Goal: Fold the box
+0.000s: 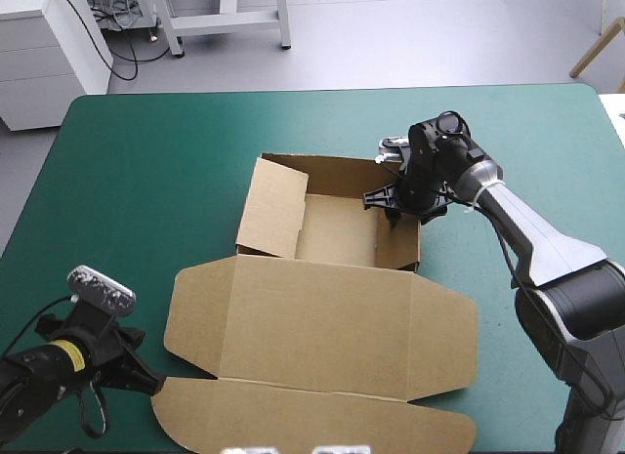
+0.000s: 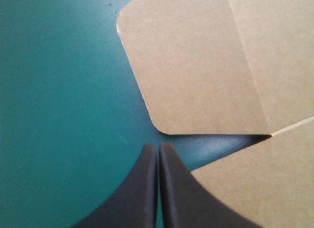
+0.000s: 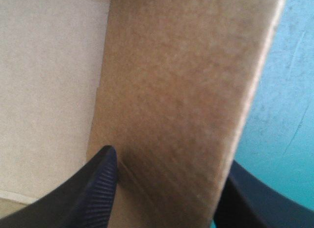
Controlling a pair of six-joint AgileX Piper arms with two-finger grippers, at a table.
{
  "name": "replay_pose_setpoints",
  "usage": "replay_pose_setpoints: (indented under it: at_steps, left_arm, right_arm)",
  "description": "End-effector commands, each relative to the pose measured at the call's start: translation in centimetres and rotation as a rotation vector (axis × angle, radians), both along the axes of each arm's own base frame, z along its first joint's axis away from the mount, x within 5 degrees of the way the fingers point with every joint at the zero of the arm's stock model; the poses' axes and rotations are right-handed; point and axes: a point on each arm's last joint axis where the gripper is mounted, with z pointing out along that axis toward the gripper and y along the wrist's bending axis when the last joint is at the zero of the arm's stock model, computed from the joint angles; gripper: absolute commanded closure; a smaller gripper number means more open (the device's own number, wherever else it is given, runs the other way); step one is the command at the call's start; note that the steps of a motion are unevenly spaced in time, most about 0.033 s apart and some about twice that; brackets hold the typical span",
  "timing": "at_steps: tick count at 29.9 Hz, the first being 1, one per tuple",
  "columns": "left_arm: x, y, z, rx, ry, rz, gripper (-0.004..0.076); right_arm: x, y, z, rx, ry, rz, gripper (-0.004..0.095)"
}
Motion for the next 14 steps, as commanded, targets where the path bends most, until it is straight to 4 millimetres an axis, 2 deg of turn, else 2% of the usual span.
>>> replay_pose_setpoints:
  at_steps: [1,6,11,14]
  left_arm:
    - [-0.8,0.3,-0.6,-0.044,-0.089,0.001,0.0734]
    - [-2.2,0.9,-3.1,-0.037,-0.072,0.001,0.0734]
    - [-2.9,1.2,-4.1,-0.044,-0.089,0.0,0.0734]
    - [-3.1,1.3,-4.6,-0.05,-0.103,-0.001,0.0734]
  right_arm:
    - [-0.3,-0.2,2.4,0.034,-0.077,-0.018,0.0491]
    - [0.0,-0.1,1.6,0.032,-0.054,-0.028,0.0652]
    - [0.1,0.0,1.4,0.03,-0.05,-0.028,0.077]
    - [0.1,-0.1,1.4,0.027,-0.051,-0.027,0.0878]
